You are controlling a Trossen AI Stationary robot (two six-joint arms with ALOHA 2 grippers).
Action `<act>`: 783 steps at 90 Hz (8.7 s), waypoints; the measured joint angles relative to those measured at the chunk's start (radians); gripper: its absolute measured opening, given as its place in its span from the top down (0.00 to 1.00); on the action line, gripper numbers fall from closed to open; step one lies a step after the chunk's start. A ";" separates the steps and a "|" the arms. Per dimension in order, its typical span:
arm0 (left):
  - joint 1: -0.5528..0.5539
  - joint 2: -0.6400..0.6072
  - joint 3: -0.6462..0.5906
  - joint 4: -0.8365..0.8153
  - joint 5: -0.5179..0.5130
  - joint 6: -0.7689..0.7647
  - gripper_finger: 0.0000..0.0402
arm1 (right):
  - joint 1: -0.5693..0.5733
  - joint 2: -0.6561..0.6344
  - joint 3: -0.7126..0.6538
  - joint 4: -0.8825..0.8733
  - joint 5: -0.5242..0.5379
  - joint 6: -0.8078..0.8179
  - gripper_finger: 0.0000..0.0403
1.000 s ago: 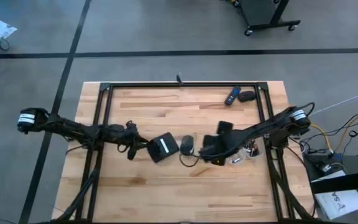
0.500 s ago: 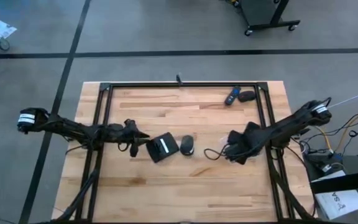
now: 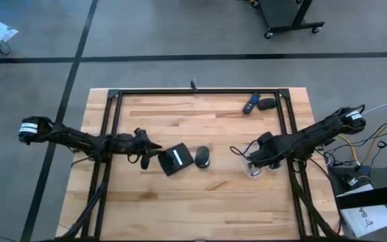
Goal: Insert battery
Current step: Insert the brown battery into the calculator battery compartment
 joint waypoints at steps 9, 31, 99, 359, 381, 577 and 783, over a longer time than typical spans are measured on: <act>0.000 0.002 0.000 0.001 0.000 -0.002 0.75 | -0.046 0.001 -0.021 0.059 -0.003 0.021 0.59; 0.000 0.009 0.000 -0.003 0.001 -0.033 0.75 | -0.135 0.001 -0.068 0.065 -0.002 0.075 0.63; 0.000 0.027 0.000 -0.003 0.002 -0.025 0.75 | -0.163 0.114 -0.086 0.117 -0.004 0.363 0.75; 0.026 0.270 0.171 -0.415 -0.007 0.174 0.75 | 0.004 0.523 0.374 1.098 0.107 -0.624 0.92; -0.163 0.262 0.166 -0.369 0.057 0.041 0.75 | 0.054 0.695 0.514 1.058 0.049 -0.702 0.92; -0.512 0.354 0.214 0.346 -0.414 0.129 0.75 | 0.030 0.689 0.443 1.582 0.219 -1.220 0.92; -0.482 0.370 0.248 0.735 -0.282 0.298 0.77 | 0.048 0.680 0.505 1.907 0.227 -1.485 0.92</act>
